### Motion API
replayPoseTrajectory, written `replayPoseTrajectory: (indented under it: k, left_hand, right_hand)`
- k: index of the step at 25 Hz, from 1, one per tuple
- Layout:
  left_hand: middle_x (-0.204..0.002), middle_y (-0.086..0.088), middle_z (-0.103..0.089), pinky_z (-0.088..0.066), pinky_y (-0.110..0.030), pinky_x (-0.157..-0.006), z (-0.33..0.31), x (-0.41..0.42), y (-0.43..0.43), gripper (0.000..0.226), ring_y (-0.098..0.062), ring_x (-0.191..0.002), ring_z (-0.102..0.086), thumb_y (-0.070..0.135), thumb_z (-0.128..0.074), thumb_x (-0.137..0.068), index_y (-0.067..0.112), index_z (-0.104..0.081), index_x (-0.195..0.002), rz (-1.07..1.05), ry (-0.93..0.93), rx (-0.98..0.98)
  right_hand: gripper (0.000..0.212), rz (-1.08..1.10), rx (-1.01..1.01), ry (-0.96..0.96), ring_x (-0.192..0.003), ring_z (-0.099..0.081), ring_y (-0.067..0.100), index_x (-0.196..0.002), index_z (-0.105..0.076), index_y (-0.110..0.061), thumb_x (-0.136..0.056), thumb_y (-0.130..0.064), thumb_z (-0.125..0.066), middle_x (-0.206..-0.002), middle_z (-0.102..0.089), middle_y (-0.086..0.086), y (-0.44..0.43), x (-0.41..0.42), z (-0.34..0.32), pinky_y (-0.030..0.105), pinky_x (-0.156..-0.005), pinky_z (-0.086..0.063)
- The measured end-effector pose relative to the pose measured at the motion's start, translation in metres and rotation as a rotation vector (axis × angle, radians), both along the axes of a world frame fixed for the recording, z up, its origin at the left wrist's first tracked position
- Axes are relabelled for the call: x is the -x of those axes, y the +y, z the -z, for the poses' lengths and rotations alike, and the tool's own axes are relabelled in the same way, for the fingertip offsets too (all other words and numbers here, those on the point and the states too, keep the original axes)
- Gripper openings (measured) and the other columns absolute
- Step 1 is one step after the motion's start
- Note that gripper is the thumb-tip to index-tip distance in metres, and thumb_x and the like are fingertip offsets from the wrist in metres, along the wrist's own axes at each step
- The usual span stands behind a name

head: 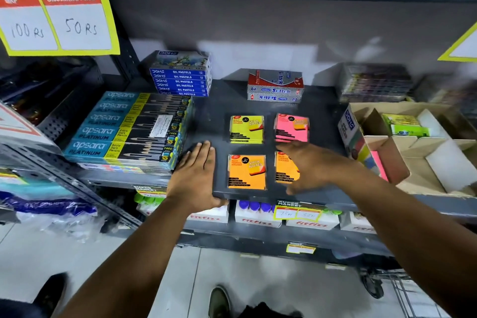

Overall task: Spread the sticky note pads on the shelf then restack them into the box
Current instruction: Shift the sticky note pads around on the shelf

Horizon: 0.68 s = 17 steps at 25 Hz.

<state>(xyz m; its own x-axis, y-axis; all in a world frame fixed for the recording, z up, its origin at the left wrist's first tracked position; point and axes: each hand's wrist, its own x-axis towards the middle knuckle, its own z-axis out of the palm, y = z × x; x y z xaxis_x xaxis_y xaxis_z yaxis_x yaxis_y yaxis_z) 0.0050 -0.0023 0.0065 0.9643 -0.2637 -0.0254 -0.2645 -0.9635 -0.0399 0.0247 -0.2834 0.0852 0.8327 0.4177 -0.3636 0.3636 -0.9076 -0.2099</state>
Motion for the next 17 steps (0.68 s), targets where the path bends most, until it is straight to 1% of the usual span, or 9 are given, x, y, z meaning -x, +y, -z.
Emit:
replayPoseTrajectory:
  k: [2,5,7,10,12,14,15,17]
  left_hand:
    - [-0.16,-0.01,0.01,0.001,-0.039,-0.119,0.0,0.002,-0.001,0.135,-0.023,-0.146,0.011,0.086,-0.054,-0.057,0.007,0.006,-0.148,-0.005,0.004,-0.001]
    - [-0.16,-0.01,0.009,0.001,-0.038,-0.119,-0.001,0.003,-0.001,0.135,-0.023,-0.146,0.011,0.086,-0.055,-0.057,0.007,0.005,-0.148,-0.005,0.009,0.005]
    - [-0.16,-0.01,0.007,0.001,-0.038,-0.119,-0.003,0.003,-0.003,0.135,-0.023,-0.146,0.009,0.086,-0.055,-0.056,0.006,0.003,-0.148,-0.004,0.006,0.009]
    - [-0.16,-0.012,0.001,-0.003,-0.04,-0.12,-0.004,0.003,-0.003,0.134,-0.025,-0.147,0.002,0.084,-0.058,-0.056,0.005,-0.001,-0.148,0.004,0.003,0.012]
    - [-0.16,-0.013,0.001,-0.005,-0.04,-0.12,-0.003,0.003,-0.002,0.134,-0.025,-0.147,0.002,0.084,-0.057,-0.057,0.004,0.0,-0.148,0.007,0.013,0.005]
    - [-0.16,-0.015,0.0,-0.005,-0.04,-0.12,-0.002,0.003,-0.001,0.134,-0.026,-0.147,0.001,0.084,-0.058,-0.057,0.002,-0.002,-0.148,0.01,0.014,0.004]
    - [-0.16,-0.015,-0.001,-0.005,-0.04,-0.12,-0.002,0.002,0.0,0.134,-0.026,-0.147,0.001,0.083,-0.058,-0.057,0.001,-0.002,-0.148,0.013,0.016,0.006]
    - [-0.159,-0.016,0.0,-0.004,-0.04,-0.12,-0.002,0.001,0.0,0.135,-0.027,-0.147,0.002,0.083,-0.058,-0.057,0.001,-0.002,-0.148,0.017,0.022,0.008]
  right_hand:
    - [0.112,0.044,-0.042,0.005,-0.142,-0.034,0.022,-0.157,-0.015,-0.021,-0.07,-0.039,-0.084,-0.16,-0.031,0.004,-0.003,0.0,0.003,0.03,-0.109,-0.033]
    - [0.111,0.073,-0.096,0.016,-0.136,-0.04,0.022,-0.157,-0.015,-0.022,-0.071,-0.03,-0.085,-0.157,-0.035,0.004,-0.006,-0.003,0.001,0.025,-0.098,-0.035]
    - [0.112,0.06,-0.14,-0.008,-0.134,-0.043,0.021,-0.157,-0.015,-0.023,-0.07,-0.032,-0.085,-0.156,-0.038,0.004,-0.003,-0.004,-0.007,0.024,-0.098,-0.037]
    - [0.112,-0.013,-0.211,-0.06,-0.129,-0.048,0.021,-0.156,-0.016,-0.023,-0.069,-0.032,-0.085,-0.152,-0.045,0.004,0.02,-0.003,-0.02,0.029,-0.101,-0.042]
    - [0.111,-0.062,-0.195,-0.072,-0.123,-0.052,0.021,-0.156,-0.017,-0.023,-0.07,-0.032,-0.085,-0.148,-0.048,0.004,0.042,0.0,-0.019,0.028,-0.094,-0.044]
    - [0.108,-0.094,-0.156,-0.079,-0.109,-0.056,0.021,-0.155,-0.018,-0.024,-0.07,-0.033,-0.084,-0.139,-0.055,0.006,0.061,0.002,-0.012,0.028,-0.082,-0.043]
    - [0.107,-0.1,-0.143,-0.075,-0.108,-0.056,0.022,-0.154,-0.019,-0.025,-0.07,-0.033,-0.084,-0.137,-0.057,0.005,0.068,0.002,-0.009,0.028,-0.081,-0.042]
    - [0.106,-0.106,-0.135,-0.071,-0.115,-0.056,0.024,-0.154,-0.02,-0.023,-0.07,-0.033,-0.084,-0.14,-0.055,0.005,0.076,0.002,-0.003,0.031,-0.088,-0.044]
